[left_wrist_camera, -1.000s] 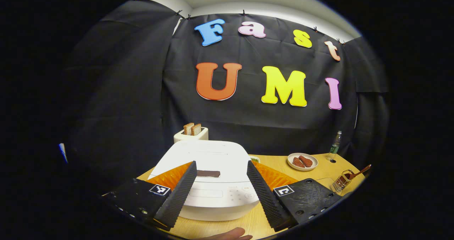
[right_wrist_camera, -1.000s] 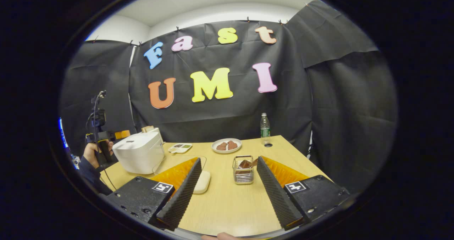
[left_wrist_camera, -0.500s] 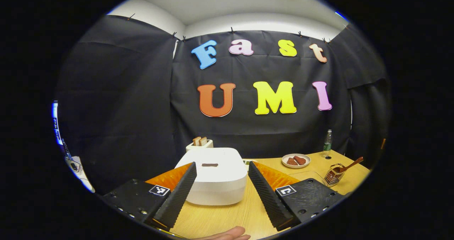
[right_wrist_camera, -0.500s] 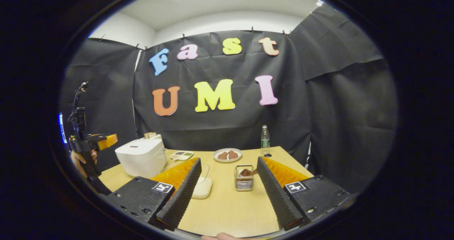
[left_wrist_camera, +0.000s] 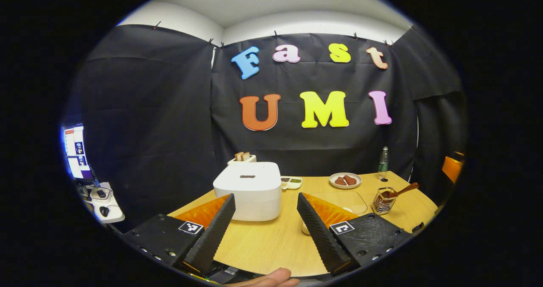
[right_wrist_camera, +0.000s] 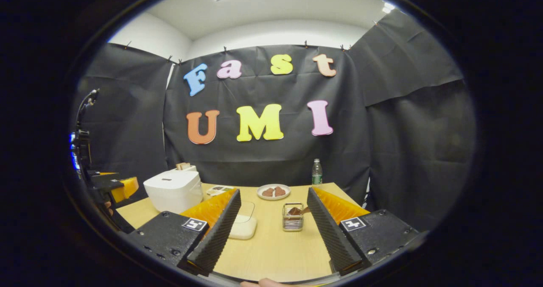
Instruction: Close the left gripper, press the button to open the rice cooker; take a wooden spoon from the chopstick holder with the right hand, scoop a spoonful of rice and pour it into the rice cooker, then put the wooden spoon back into the chopstick holder.
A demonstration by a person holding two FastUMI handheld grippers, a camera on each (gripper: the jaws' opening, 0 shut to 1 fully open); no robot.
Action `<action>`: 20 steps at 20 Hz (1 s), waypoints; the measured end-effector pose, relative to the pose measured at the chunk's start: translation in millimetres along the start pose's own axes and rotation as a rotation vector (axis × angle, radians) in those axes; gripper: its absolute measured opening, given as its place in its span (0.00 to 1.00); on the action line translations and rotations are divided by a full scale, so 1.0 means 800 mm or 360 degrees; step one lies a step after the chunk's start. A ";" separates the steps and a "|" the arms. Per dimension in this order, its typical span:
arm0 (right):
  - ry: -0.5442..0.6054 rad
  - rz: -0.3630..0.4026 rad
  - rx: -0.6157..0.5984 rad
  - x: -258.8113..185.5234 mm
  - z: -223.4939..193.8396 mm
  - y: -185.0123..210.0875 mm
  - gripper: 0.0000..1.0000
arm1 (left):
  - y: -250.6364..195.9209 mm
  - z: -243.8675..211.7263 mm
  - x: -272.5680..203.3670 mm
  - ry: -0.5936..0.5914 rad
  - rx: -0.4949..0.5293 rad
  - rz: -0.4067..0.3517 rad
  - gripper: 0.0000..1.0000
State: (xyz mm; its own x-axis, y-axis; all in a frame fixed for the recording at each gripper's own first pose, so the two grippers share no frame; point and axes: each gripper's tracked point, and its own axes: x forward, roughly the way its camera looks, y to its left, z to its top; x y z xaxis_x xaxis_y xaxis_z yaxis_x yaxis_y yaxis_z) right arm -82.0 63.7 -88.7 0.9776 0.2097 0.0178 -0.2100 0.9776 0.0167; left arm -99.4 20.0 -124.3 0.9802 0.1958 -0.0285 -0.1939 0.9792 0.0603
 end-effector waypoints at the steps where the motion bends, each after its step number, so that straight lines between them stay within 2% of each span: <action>1: -0.0004 -0.0004 -0.0008 -0.003 0.000 -0.002 0.96 | -0.005 0.004 -0.010 -0.0026 0.0002 -0.0019 0.93; 9: -0.0049 -0.0015 -0.0016 -0.014 0.020 -0.005 1.00 | -0.001 0.026 -0.053 -0.0126 -0.0085 -0.0068 0.93; 13: -0.0050 0.0003 -0.0014 -0.019 0.023 0.008 0.96 | 0.003 0.025 -0.068 -0.0144 -0.0137 -0.0116 0.93; 15: -0.0062 0.0008 -0.0024 -0.020 0.027 0.015 0.96 | 0.010 0.028 -0.071 -0.0159 -0.0140 -0.0117 0.93; 16: -0.0064 0.0005 -0.0028 -0.019 0.027 0.016 0.99 | 0.013 0.028 -0.073 -0.0163 -0.0139 -0.0115 0.93; 17: -0.0061 0.0004 -0.0028 -0.019 0.025 0.018 0.96 | 0.016 0.026 -0.074 -0.0159 -0.0141 -0.0119 0.93; 20: -0.0043 0.0022 -0.0031 -0.019 0.022 0.023 0.99 | 0.016 0.025 -0.078 -0.0157 -0.0141 -0.0124 0.92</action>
State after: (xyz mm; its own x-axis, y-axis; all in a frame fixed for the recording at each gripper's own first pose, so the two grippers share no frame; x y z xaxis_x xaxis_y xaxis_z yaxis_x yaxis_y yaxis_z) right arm -100.6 78.2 -71.4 0.9738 0.2227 0.0452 -0.2228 0.9749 -0.0033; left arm -162.0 19.4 -101.5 0.9908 0.1171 0.0686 -0.1155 0.9929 -0.0270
